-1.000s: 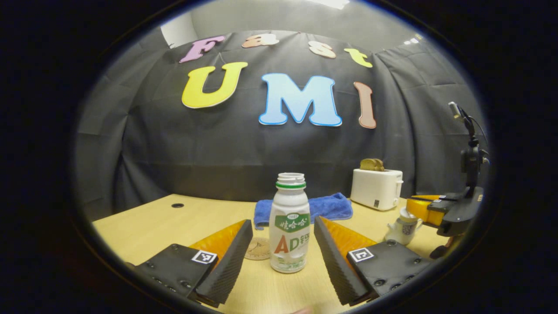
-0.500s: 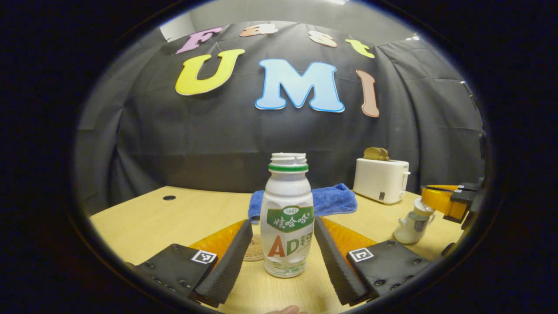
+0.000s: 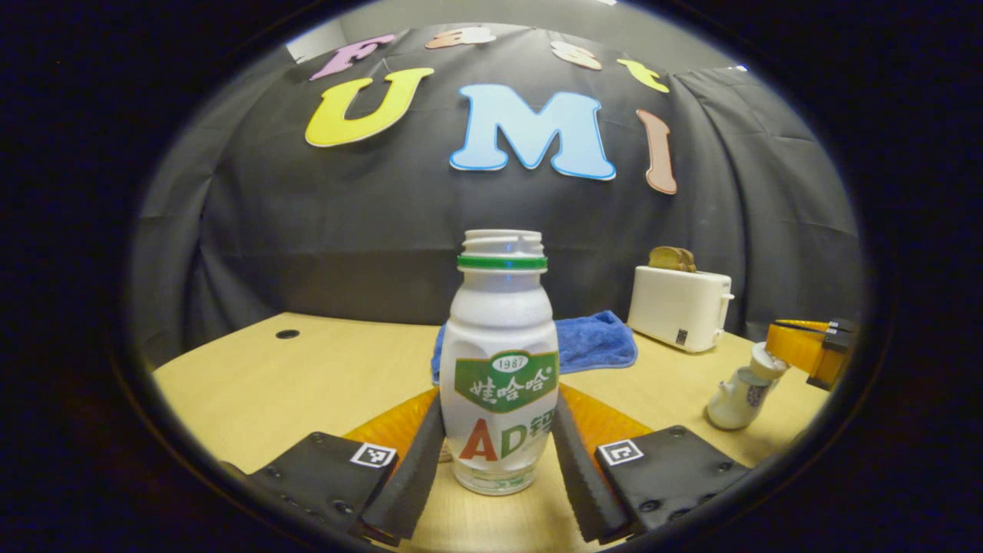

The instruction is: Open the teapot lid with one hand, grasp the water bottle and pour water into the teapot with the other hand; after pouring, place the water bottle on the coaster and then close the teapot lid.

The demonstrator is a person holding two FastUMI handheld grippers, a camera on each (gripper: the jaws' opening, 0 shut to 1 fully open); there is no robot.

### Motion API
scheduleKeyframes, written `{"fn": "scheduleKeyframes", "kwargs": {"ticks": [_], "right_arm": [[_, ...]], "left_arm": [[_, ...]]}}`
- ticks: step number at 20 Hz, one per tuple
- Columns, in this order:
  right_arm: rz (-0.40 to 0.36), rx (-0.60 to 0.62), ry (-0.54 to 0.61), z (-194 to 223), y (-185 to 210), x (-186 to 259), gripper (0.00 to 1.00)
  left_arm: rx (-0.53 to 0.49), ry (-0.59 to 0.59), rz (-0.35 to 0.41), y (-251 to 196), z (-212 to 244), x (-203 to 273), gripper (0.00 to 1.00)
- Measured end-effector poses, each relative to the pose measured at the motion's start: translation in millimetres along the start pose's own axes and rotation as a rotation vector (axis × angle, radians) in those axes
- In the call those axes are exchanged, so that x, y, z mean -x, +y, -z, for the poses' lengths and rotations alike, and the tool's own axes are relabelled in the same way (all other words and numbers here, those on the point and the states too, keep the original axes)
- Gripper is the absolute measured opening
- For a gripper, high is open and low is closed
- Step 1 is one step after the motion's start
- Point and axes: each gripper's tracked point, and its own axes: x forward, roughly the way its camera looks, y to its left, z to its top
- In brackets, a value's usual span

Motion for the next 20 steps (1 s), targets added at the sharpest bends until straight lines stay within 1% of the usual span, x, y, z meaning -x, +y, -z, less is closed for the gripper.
{"fn": "scheduleKeyframes", "kwargs": {"ticks": [4,8,11,15,16,17,18,19,20], "right_arm": [[-0.017,-0.014,-0.022,-8,5,17,0.06],[-0.055,-0.036,-0.015,-6,15,50,0.06],[-0.059,-0.04,-0.012,-1,17,80,0.06],[-0.062,-0.045,0.005,11,15,113,0.06],[-0.063,-0.047,0.009,14,15,121,0.06],[-0.061,-0.047,0.012,17,14,127,0.06],[-0.059,-0.051,0.017,21,13,133,0.05],[-0.065,-0.056,0.02,24,13,139,0.05],[-0.062,-0.055,0.023,27,13,144,0.05]], "left_arm": [[0.011,0.018,0.026,-4,0,3,0.82],[-0.081,0.001,0.03,-4,-7,14,0.71],[-0.114,-0.019,0.048,-13,-17,16,0.76],[-0.207,-0.027,0.052,-22,-18,13,0.76],[-0.232,-0.026,0.054,-25,-19,12,0.81],[-0.252,-0.023,0.057,-28,-18,12,0.76],[-0.266,-0.018,0.065,-32,-16,11,0.76],[-0.279,-0.014,0.075,-37,-14,10,0.81],[-0.295,-0.01,0.081,-41,-13,9,0.81]]}}
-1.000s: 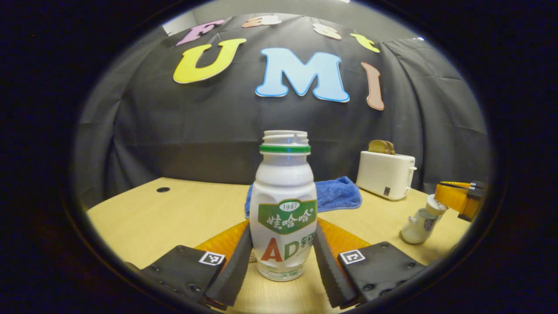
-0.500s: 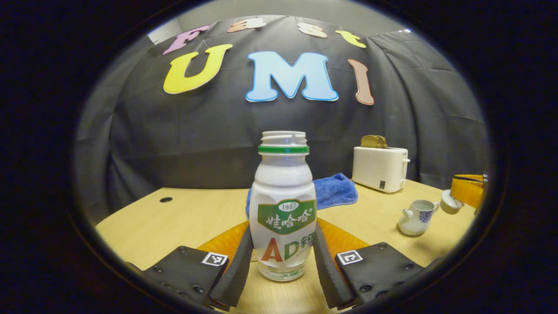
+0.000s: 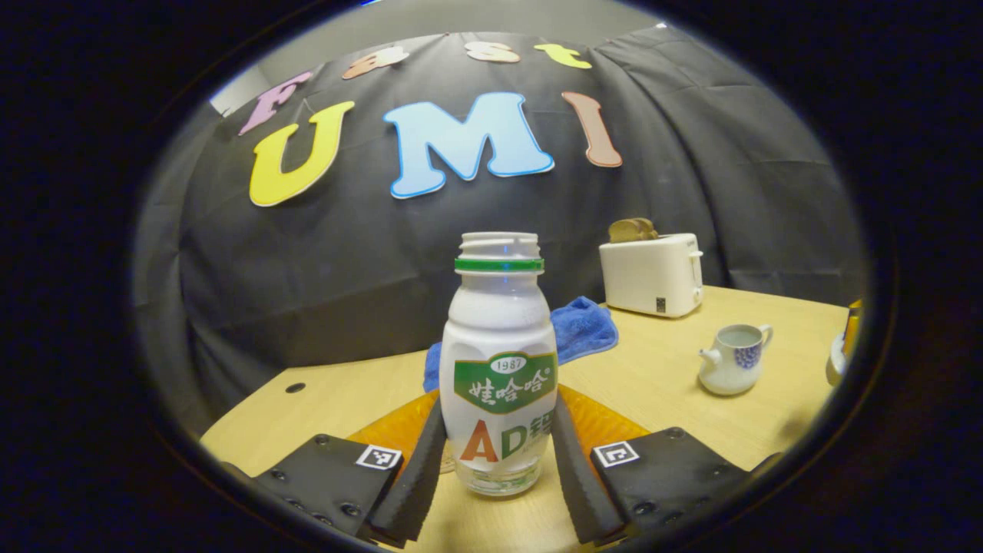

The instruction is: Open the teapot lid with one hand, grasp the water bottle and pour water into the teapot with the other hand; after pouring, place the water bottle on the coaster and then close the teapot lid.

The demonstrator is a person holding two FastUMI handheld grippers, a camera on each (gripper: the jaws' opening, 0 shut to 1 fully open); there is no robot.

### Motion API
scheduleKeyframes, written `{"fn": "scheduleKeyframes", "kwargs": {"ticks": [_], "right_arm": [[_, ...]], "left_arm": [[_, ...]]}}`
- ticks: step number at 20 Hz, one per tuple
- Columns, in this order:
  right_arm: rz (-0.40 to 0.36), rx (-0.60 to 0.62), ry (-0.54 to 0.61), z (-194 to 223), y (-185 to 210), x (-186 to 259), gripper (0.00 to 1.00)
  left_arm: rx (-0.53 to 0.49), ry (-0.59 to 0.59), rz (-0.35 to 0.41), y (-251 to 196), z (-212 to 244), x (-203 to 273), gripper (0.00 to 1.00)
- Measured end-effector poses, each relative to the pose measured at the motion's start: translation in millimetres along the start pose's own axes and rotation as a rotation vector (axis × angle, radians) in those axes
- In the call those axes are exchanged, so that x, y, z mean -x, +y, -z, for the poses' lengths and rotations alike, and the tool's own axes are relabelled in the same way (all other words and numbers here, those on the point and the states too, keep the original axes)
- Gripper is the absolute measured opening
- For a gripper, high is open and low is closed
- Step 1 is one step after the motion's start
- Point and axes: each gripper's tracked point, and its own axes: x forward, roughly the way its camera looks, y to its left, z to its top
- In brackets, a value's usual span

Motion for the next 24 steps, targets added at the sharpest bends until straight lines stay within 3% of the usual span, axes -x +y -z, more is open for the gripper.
{"fn": "scheduleKeyframes", "kwargs": {"ticks": [1,2,3,7,16,18,20,21,22,24], "right_arm": [[0.008,0.001,0.002,2,-3,4,0.06],[0.009,-0.005,0.006,4,-5,9,0.06],[0.008,-0.014,0.009,6,-4,12,0.06],[0.002,-0.008,0.01,12,-3,23,0.06],[-0.006,0.002,-0.009,16,-4,37,0.06],[0.0,-0.002,-0.011,17,-7,38,0.06],[0.009,-0.008,-0.015,17,-12,40,0.06],[0.015,-0.009,-0.02,17,-14,42,0.22],[0.021,-0.008,-0.024,16,-17,43,0.06],[0.036,-0.006,-0.025,17,-24,45,0.05]], "left_arm": [[-0.021,0.004,0.001,-3,1,-2,0.82],[-0.047,0.007,0.002,-5,0,-4,0.76],[-0.071,0.005,0.001,-8,-1,-4,0.81],[-0.151,-0.011,0.008,-20,-9,-10,0.81],[-0.474,-0.027,0.046,-59,-16,-27,0.82],[-0.54,-0.037,0.057,-69,-19,-29,0.76],[-0.584,-0.036,0.079,-79,-17,-31,0.82],[-0.602,-0.036,0.09,-83,-17,-32,0.82],[-0.616,-0.038,0.097,-87,-17,-32,0.82],[-0.643,-0.035,0.109,-91,-16,-32,0.82]]}}
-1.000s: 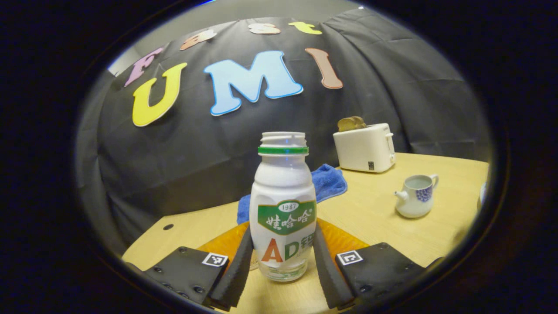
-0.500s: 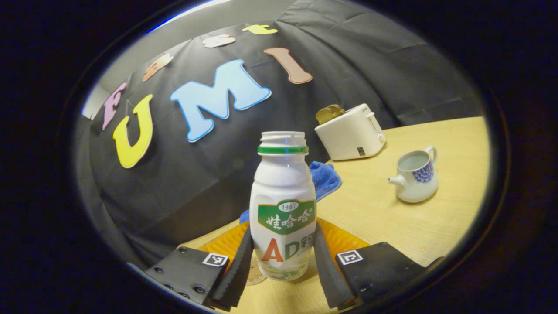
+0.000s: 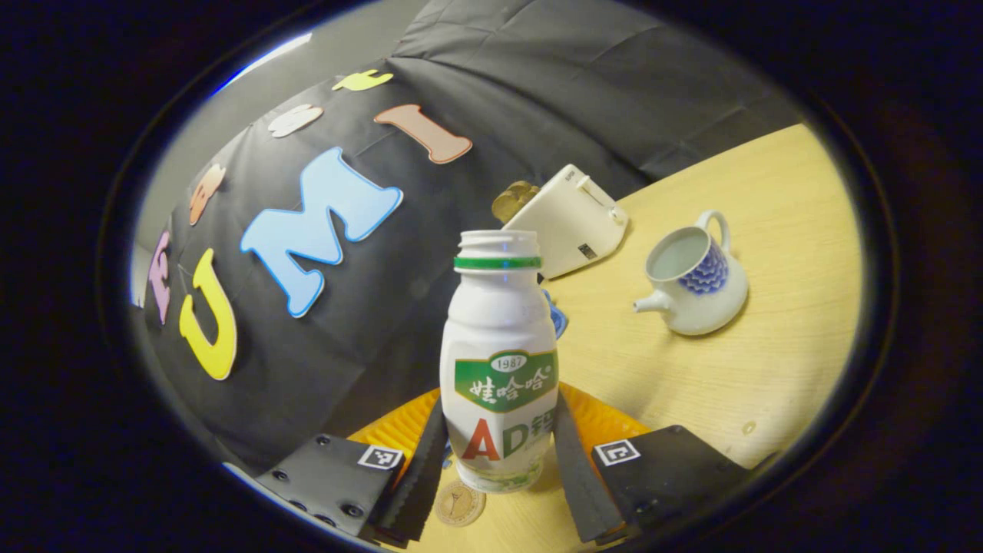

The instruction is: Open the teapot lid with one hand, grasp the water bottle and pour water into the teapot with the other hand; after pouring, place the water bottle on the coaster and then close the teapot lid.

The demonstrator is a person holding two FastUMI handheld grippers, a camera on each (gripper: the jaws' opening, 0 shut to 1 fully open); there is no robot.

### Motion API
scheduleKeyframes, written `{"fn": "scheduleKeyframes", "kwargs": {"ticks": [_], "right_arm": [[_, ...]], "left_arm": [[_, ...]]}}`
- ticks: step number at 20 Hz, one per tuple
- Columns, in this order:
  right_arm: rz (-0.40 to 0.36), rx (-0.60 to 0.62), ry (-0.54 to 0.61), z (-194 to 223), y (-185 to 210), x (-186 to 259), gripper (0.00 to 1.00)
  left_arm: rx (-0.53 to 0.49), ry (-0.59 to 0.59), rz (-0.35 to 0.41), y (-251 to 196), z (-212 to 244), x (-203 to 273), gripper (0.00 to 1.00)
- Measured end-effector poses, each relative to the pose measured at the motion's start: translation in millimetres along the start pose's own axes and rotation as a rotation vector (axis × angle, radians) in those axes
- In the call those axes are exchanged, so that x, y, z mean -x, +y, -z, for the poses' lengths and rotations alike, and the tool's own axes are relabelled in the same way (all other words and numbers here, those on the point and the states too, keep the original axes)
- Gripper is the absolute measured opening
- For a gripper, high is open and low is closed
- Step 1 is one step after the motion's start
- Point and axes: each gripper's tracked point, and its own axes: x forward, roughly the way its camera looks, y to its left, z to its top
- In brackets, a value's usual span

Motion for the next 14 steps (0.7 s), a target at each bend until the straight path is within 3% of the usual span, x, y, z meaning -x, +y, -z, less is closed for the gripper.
{"fn": "scheduleKeyframes", "kwargs": {"ticks": [1,2,3,13,14], "right_arm": [[0.005,-0.004,0.001,1,-3,2,0.05],[0.009,-0.007,0.003,2,-5,3,0.22],[0.015,-0.007,0.006,3,-7,3,0.05],[0.035,-0.013,0.007,3,-16,5,0.05],[0.036,-0.014,0.008,4,-17,5,0.0]], "left_arm": [[-0.015,0.0,0.0,-1,0,-1,0.82],[-0.039,0.002,0.003,-3,-1,-2,0.82],[-0.061,0.002,0.005,-4,-3,-4,0.82],[-0.329,-0.016,0.025,-16,-18,-18,0.82],[-0.348,-0.016,0.025,-17,-20,-21,0.76]]}}
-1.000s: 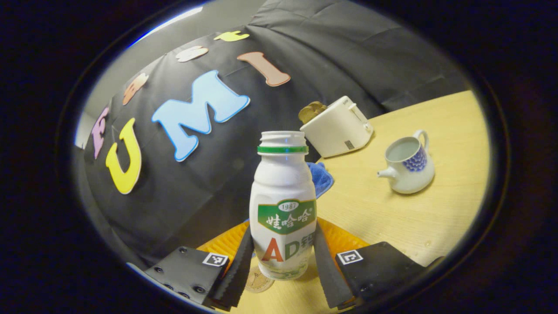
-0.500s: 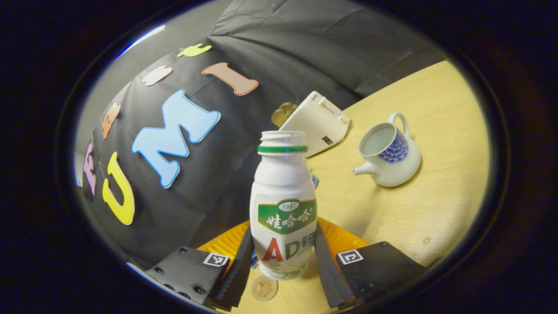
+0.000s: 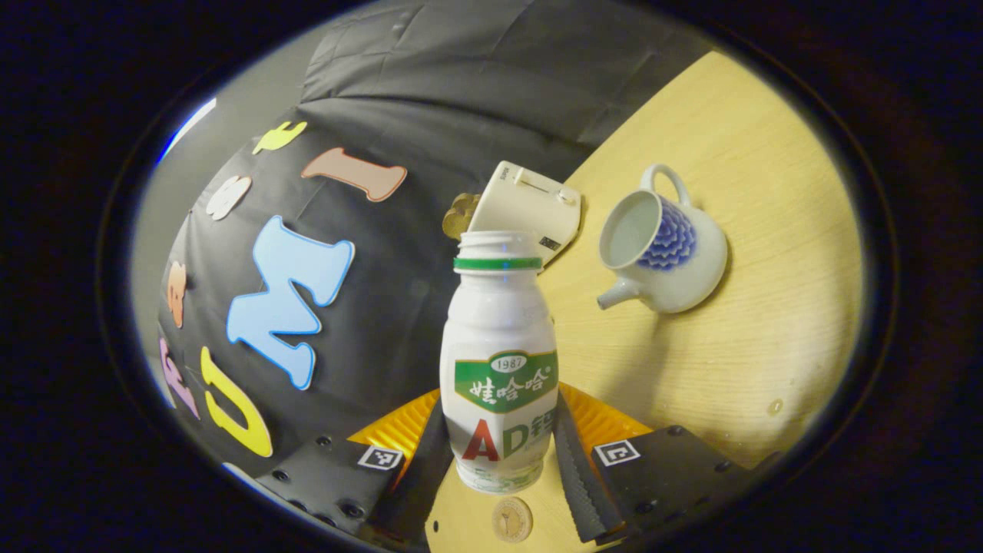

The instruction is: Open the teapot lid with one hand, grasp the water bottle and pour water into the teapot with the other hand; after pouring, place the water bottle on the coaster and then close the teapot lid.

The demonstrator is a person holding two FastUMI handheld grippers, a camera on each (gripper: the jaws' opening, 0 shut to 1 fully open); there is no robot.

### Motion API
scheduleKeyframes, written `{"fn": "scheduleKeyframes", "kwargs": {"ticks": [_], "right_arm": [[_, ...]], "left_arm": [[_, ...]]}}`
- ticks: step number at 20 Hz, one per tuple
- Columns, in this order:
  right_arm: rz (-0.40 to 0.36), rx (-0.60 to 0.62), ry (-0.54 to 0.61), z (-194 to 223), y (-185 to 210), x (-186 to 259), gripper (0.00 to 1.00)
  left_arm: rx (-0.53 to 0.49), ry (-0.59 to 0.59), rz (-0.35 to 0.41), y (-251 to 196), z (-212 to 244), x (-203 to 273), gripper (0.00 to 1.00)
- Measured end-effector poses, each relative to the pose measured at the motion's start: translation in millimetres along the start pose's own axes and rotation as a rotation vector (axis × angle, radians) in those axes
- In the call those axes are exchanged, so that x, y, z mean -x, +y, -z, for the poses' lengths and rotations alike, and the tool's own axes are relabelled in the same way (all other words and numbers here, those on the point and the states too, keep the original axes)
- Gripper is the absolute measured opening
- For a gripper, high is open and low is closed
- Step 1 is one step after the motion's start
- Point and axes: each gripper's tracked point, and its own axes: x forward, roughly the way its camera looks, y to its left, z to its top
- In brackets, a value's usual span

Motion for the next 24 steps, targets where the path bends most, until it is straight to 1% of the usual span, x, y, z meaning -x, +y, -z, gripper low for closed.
{"fn": "scheduleKeyframes", "kwargs": {"ticks": [1,2,3,5,6,7,10,13,16,24], "right_arm": [[0.001,-0.002,0.0,1,-1,-1,0.0],[0.004,-0.004,0.001,1,-2,0,0.0],[0.006,-0.008,0.0,1,-3,0,0.05],[0.009,-0.013,0.003,2,-5,-1,0.05],[0.009,-0.014,0.003,3,-5,-1,0.05],[0.01,-0.014,0.005,4,-5,-1,0.05],[0.008,-0.018,0.009,5,-5,-1,0.06],[0.023,-0.021,-0.004,3,-11,0,0.06],[0.024,-0.027,0.002,6,-11,0,0.06],[0.018,-0.032,0.009,7,-12,-1,0.05]], "left_arm": [[-0.013,-0.006,-0.002,1,-1,-2,0.69],[-0.027,-0.005,0.003,0,-2,-3,0.76],[-0.04,-0.004,0.005,-1,-2,-4,0.76],[-0.068,0.002,0.009,-1,-1,-6,0.76],[-0.085,0.005,0.01,-2,-1,-7,0.82],[-0.104,0.005,0.01,-1,-1,-9,0.76],[-0.155,-0.003,0.009,-1,-6,-9,0.76],[-0.217,0.002,-0.002,3,-7,-7,0.76],[-0.237,-0.001,0.006,3,-7,-8,0.76],[-0.333,-0.011,0.004,6,-16,-7,0.76]]}}
